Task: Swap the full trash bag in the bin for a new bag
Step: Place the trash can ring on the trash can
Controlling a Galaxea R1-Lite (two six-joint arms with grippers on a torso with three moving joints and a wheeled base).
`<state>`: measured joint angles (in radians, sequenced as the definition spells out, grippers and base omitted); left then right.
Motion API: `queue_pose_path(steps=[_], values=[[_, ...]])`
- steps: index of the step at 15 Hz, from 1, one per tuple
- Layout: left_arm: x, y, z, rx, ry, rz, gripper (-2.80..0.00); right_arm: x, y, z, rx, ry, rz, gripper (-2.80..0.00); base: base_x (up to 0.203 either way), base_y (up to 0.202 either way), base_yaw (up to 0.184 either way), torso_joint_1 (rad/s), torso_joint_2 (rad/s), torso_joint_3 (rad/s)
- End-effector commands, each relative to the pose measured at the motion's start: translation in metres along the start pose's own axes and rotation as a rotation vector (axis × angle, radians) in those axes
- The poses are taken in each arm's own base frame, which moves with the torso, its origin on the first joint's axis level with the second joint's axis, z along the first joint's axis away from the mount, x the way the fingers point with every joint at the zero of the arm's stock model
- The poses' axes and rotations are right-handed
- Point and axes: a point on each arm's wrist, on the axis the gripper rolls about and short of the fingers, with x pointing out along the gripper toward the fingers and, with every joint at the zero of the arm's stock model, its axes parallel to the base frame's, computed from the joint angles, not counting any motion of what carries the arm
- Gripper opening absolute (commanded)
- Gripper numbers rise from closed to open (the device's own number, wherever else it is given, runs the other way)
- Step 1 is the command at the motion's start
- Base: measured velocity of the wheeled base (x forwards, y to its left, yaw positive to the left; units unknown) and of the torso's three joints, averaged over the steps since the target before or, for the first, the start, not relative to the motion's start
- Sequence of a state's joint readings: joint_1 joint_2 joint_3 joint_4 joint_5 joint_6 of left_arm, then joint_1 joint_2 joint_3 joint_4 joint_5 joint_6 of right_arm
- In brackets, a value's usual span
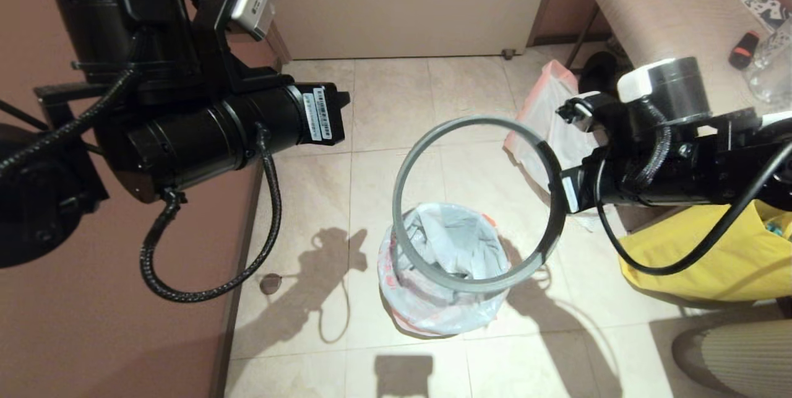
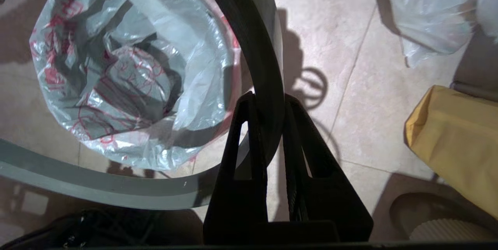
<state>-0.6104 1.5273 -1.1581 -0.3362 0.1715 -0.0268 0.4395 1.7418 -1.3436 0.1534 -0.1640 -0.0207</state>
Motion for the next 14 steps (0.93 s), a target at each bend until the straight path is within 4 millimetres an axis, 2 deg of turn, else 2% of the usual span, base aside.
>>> queue_pose_path(steps=[1,4,7,11,14], values=[[-0.002,0.004,0.005,-0.019,-0.034,0.012,-2.80,0.026,0.014,-0.012,-0.019,0.070,0.025,-2.80,0.000,0.000,0.000,0.000,0.00,0.000],[0.000,0.008,0.005,-0.034,-0.041,0.005,-2.80,0.057,0.045,-0.031,-0.011,0.160,0.084,-2.80,0.000,0.000,0.000,0.000,0.00,0.000],[0.000,0.008,0.005,-0.034,-0.042,0.005,-2.80,0.088,0.065,-0.036,-0.004,0.145,0.128,-2.80,0.000,0.000,0.000,0.000,0.00,0.000],[0.001,0.009,0.006,-0.034,-0.042,0.006,-2.80,0.116,0.067,-0.041,-0.023,0.169,0.114,-2.80,0.000,0.000,0.000,0.000,0.00,0.000],[-0.002,0.009,0.008,-0.035,-0.048,0.007,-2.80,0.121,0.060,-0.044,-0.022,0.181,0.066,-2.80,0.000,0.000,0.000,0.000,0.00,0.000]])
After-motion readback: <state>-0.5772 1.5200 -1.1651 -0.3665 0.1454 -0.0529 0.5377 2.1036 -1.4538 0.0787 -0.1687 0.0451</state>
